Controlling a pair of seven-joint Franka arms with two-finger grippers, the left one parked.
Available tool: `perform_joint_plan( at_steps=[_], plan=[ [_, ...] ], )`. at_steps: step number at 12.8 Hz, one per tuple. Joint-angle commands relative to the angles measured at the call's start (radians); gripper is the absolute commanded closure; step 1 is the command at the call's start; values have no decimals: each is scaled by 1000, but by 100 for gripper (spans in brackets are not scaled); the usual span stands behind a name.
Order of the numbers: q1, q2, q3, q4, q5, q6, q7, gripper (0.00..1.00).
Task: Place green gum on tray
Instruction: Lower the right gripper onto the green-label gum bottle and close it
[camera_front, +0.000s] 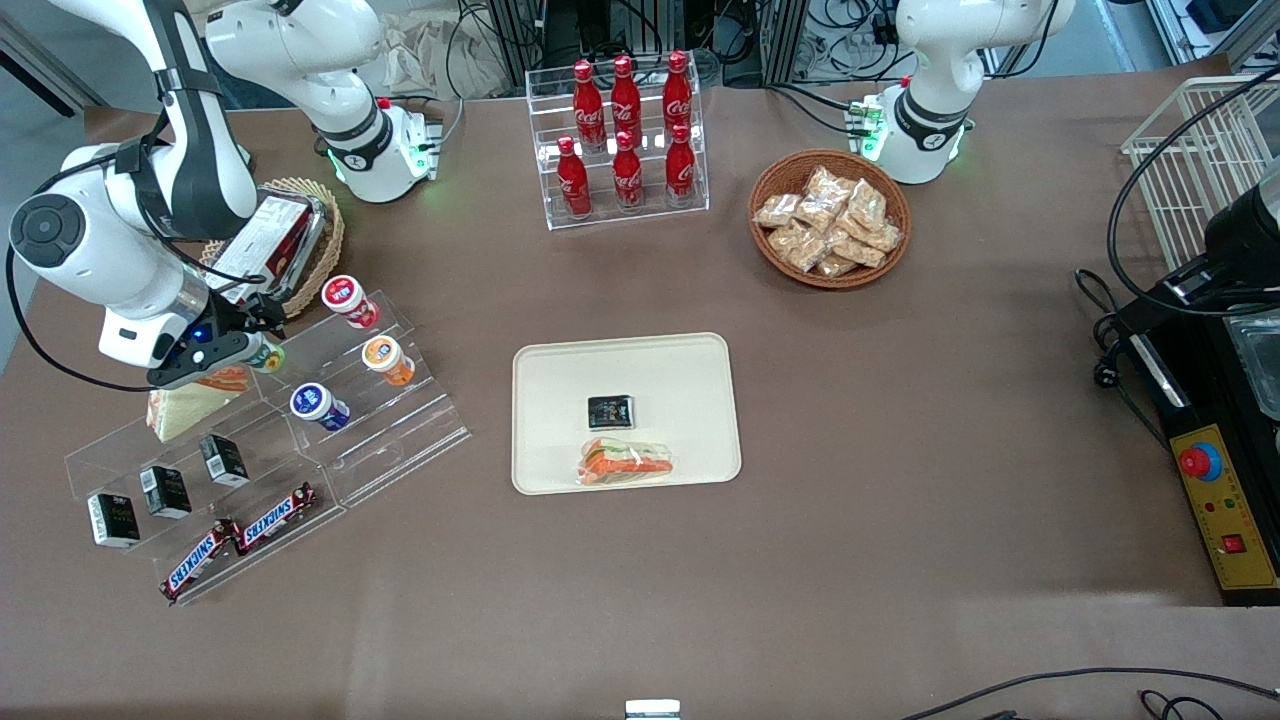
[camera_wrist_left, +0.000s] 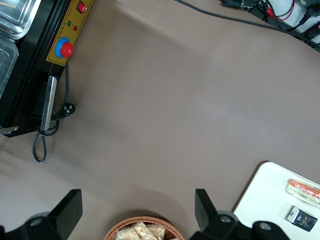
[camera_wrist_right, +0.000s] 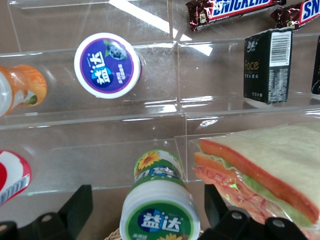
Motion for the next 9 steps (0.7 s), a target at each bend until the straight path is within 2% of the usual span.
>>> perform_joint_plan(
  at_steps=[1, 5, 6, 8, 9],
  plan=[
    [1, -12, -6, -22, -31, 23, -12, 1],
    [-9, -14, -18, -22, -34, 23, -58, 5],
    [-7, -14, -18, -22, -35, 23, -65, 13],
    [-7, -14, -18, -20, -35, 23, -70, 47],
    [-7, -14, -18, -20, -35, 23, -70, 57]
  ],
)
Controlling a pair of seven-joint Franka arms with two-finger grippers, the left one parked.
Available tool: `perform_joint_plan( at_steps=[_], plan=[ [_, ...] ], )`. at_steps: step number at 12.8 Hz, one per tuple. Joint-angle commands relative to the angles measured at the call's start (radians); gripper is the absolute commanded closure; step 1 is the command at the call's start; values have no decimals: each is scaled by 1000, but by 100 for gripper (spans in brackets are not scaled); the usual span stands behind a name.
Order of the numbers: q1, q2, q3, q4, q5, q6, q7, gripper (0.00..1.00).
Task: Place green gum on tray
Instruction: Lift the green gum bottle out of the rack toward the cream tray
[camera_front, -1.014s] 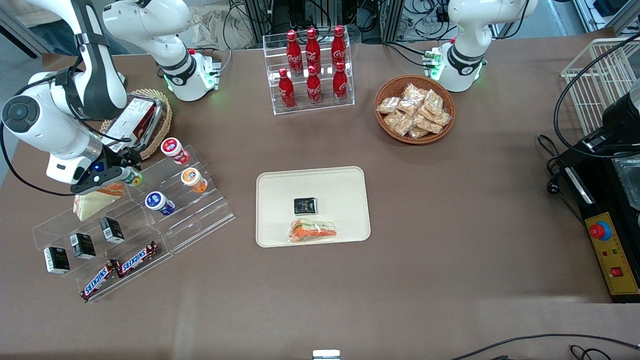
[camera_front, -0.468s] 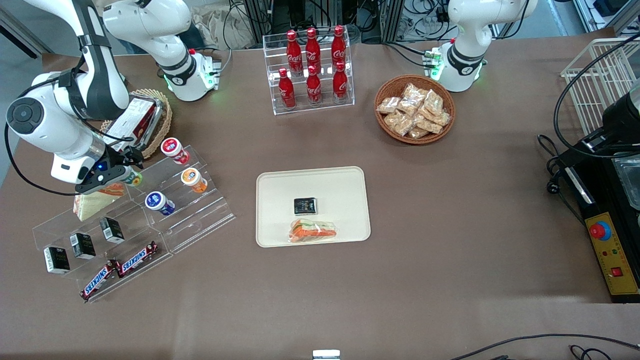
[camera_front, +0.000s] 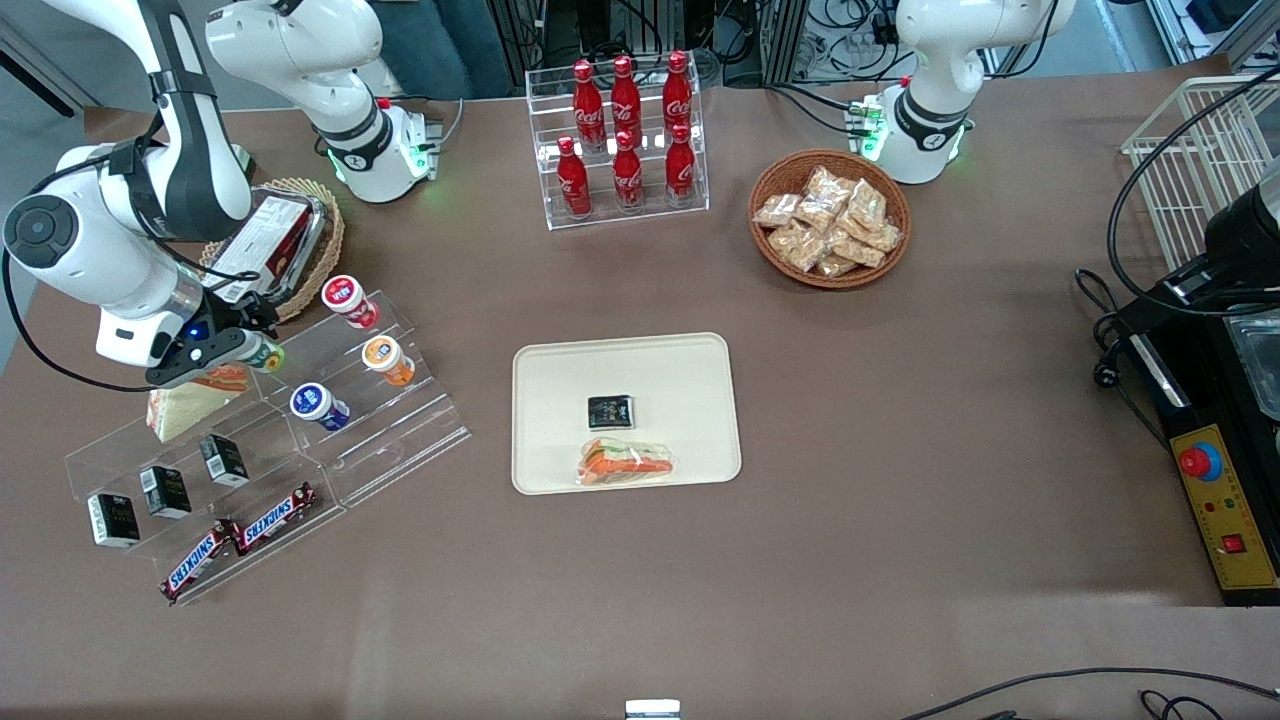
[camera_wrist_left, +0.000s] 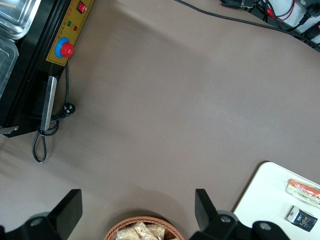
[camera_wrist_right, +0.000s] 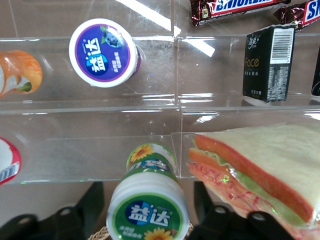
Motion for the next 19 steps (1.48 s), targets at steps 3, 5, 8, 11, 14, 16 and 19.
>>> perform_joint_plan(
  at_steps=[3, 5, 8, 11, 14, 16, 19],
  plan=[
    [0, -14, -3, -16, -29, 21, -7, 76],
    [0, -17, -3, -15, -28, 14, -5, 77],
    [11, -43, 5, 11, -16, 1, 21, 79],
    [64, -51, 20, 111, 18, -132, 99, 80],
    [75, -51, 116, 207, 42, -229, 244, 80],
    [78, -46, 175, 240, 87, -266, 351, 80],
    [107, -19, 256, 243, 110, -251, 551, 79]
  ],
)
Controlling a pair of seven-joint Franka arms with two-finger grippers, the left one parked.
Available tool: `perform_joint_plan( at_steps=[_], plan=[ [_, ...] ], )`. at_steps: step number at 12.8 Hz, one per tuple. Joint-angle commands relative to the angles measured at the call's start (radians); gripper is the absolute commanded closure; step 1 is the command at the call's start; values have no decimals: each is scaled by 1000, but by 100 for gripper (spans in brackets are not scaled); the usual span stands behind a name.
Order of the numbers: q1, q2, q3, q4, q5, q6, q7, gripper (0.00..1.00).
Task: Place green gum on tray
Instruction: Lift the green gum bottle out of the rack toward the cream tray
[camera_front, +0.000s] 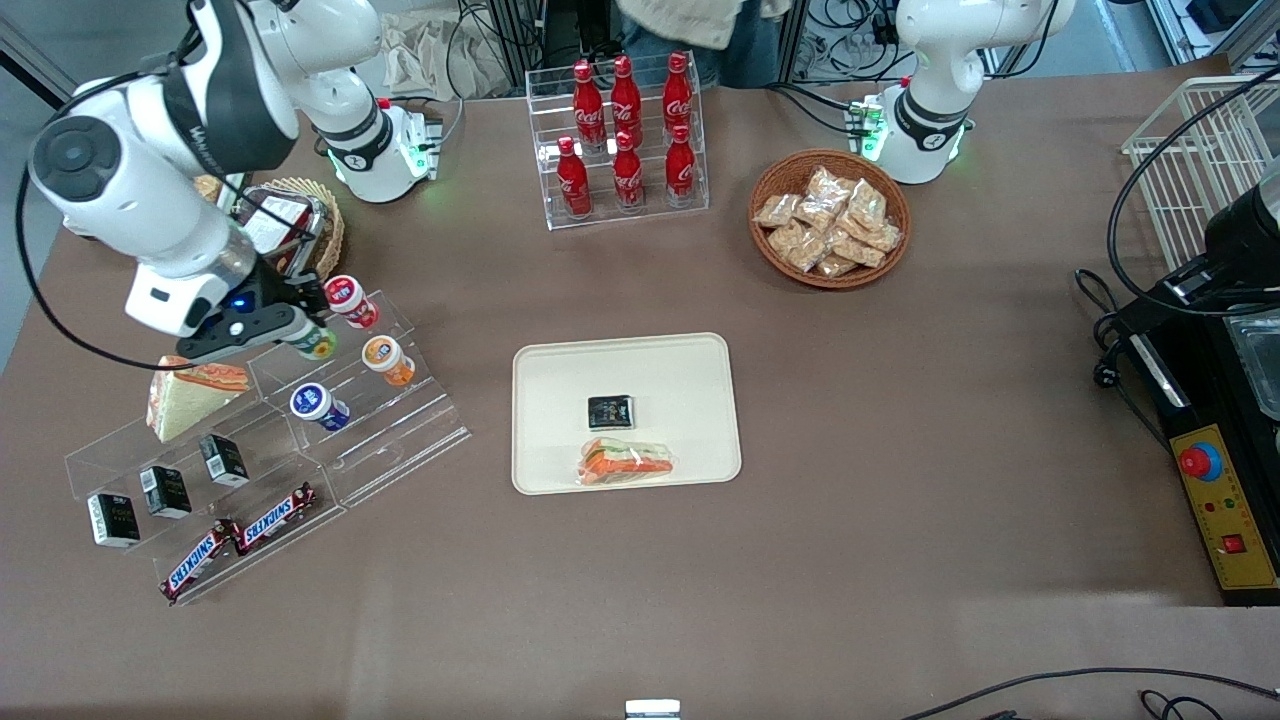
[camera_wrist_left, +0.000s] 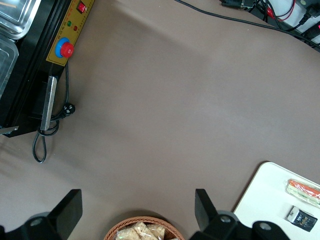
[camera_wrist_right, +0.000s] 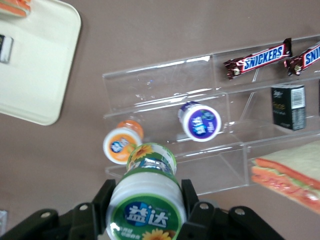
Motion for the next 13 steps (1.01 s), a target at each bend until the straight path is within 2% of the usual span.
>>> perform_joint_plan(
  at_steps=[1, 5, 13],
  plan=[
    [14, 50, 74, 39, 34, -11, 173, 79],
    [85, 186, 183, 88, 32, 62, 457, 79],
    [231, 446, 187, 128, 20, 211, 707, 79]
  ],
)
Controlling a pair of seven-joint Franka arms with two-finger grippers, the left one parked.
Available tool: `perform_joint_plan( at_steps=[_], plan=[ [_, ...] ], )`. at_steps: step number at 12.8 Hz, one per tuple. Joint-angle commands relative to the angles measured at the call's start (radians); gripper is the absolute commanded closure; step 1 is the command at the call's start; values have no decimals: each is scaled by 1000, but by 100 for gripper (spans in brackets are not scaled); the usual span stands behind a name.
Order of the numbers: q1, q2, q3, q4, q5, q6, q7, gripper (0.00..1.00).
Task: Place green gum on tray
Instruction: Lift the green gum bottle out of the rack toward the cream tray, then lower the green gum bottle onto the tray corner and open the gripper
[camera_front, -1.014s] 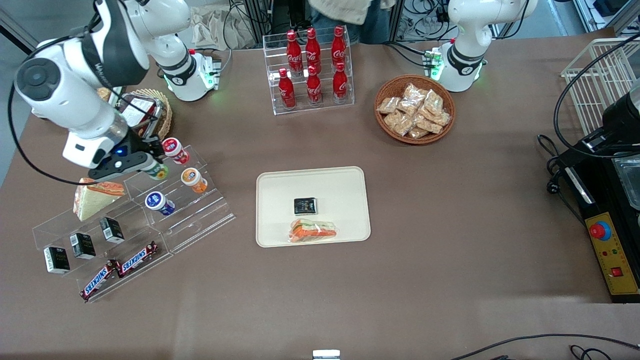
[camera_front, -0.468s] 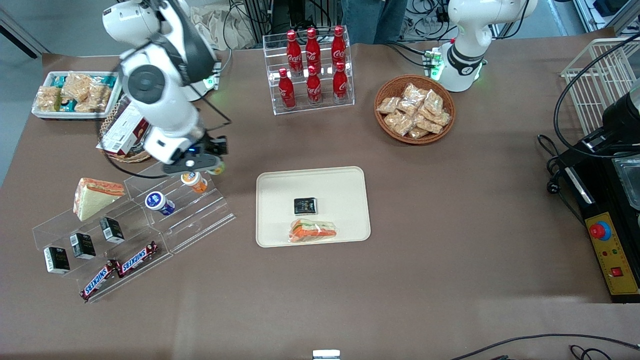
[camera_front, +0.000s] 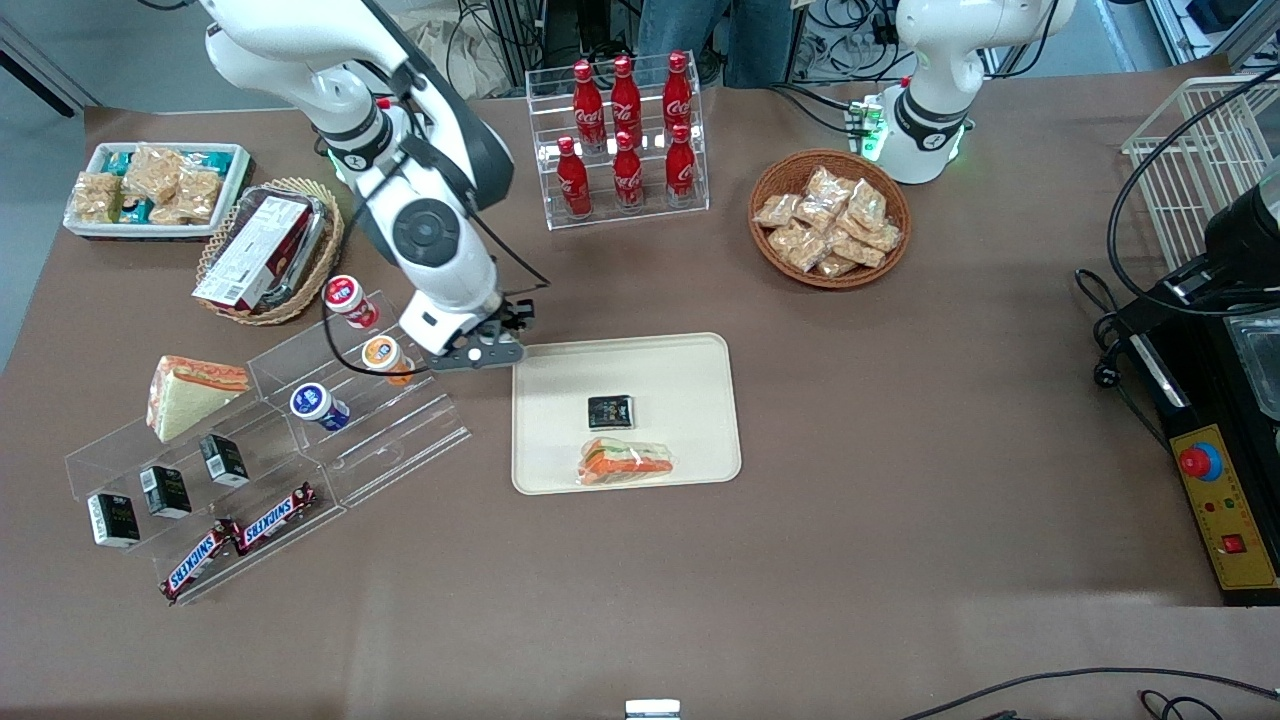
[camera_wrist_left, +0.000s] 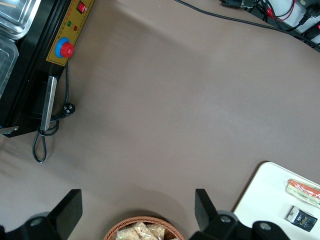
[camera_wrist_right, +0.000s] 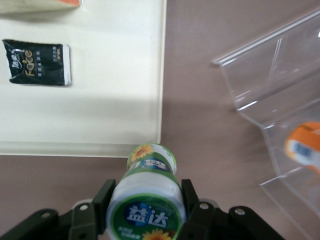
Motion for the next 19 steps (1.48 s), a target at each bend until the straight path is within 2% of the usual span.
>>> perform_joint_plan(
  at_steps=[1, 9, 17, 18, 19],
  plan=[
    [19, 82, -4, 60, 1, 40, 69, 78],
    [19, 195, -13, 67, -2, 200, 61, 77],
    [21, 242, -22, 67, -17, 243, 70, 75],
    [21, 242, -22, 67, -18, 242, 70, 73],
    [21, 242, -24, 67, -17, 242, 72, 51]
  ],
)
